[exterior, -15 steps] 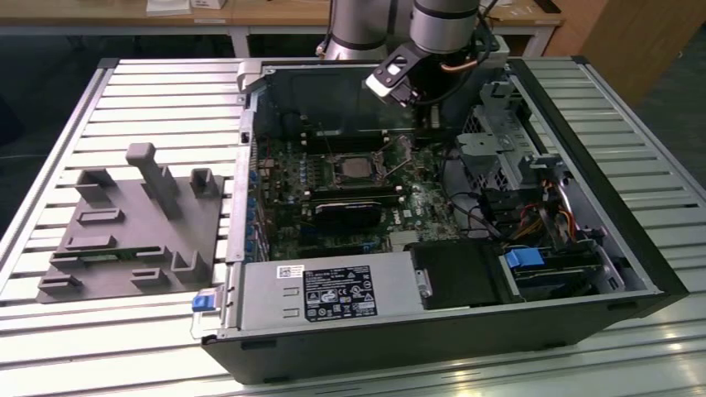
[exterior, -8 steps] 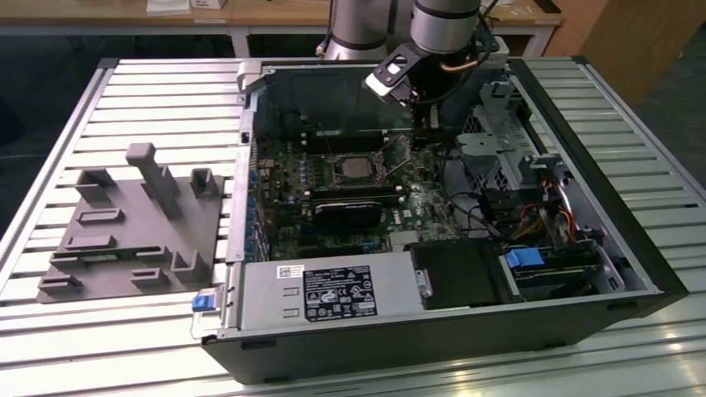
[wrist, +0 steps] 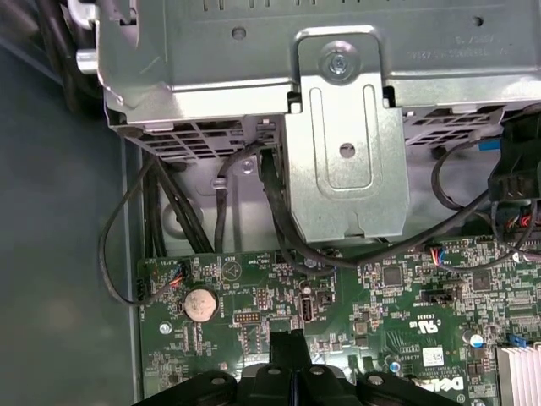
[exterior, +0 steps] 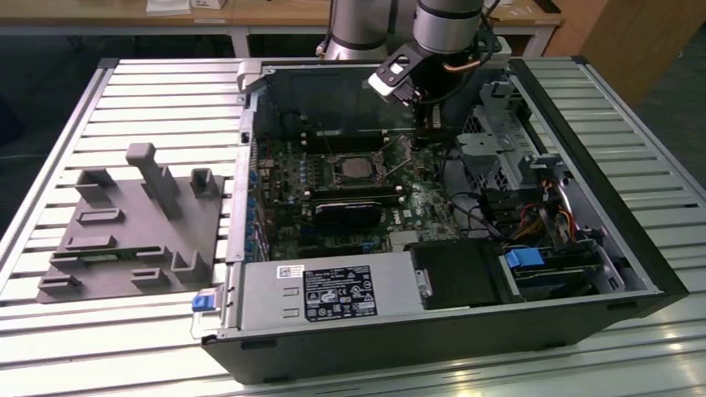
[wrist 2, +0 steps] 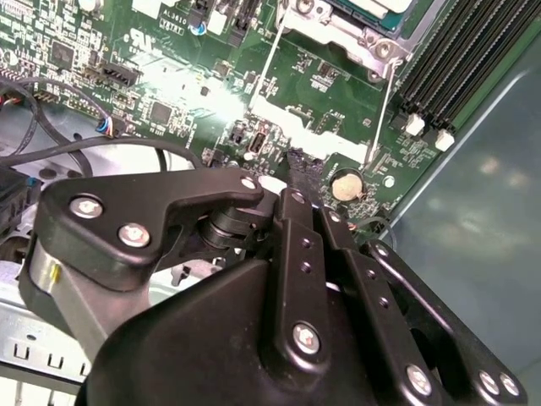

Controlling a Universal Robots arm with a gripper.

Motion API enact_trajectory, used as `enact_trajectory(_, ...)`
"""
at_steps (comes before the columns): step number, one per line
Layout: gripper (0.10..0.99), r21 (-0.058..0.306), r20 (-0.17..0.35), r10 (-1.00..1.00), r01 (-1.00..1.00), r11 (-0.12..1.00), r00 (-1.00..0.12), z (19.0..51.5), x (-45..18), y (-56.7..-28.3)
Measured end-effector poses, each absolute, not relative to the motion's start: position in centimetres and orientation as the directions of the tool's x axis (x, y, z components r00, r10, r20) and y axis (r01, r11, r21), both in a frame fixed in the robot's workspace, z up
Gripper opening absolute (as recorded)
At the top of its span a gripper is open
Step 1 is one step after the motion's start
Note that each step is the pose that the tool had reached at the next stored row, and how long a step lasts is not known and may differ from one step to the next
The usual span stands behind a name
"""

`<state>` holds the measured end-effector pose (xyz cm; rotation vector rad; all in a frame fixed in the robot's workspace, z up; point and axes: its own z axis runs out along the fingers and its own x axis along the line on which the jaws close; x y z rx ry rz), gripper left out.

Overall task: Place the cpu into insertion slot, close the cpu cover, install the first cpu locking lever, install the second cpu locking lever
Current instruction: 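Close the cpu cover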

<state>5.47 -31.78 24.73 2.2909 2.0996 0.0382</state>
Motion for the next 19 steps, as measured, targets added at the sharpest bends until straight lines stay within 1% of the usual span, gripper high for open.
enact_trajectory(9,0.102,0.019,-0.007,0.996,0.996,-0.087,0.087,24.26,5.91,-31.78)
enact_trajectory(10,0.102,0.011,-0.008,0.996,0.996,-0.087,0.087,24.18,5.93,-31.78)
enact_trajectory(12,0.102,-0.017,-0.010,0.996,0.996,-0.087,0.087,24.09,5.98,-31.79)
enact_trajectory(16,0.102,-0.089,-0.016,0.996,0.992,-0.087,0.086,24.00,6.17,-31.78)
enact_trajectory(18,0.102,-0.108,-0.018,0.996,0.990,-0.087,0.086,23.98,6.18,-31.79)
enact_trajectory(19,0.102,-0.109,-0.018,0.996,0.990,-0.087,0.086,23.99,6.18,-31.78)
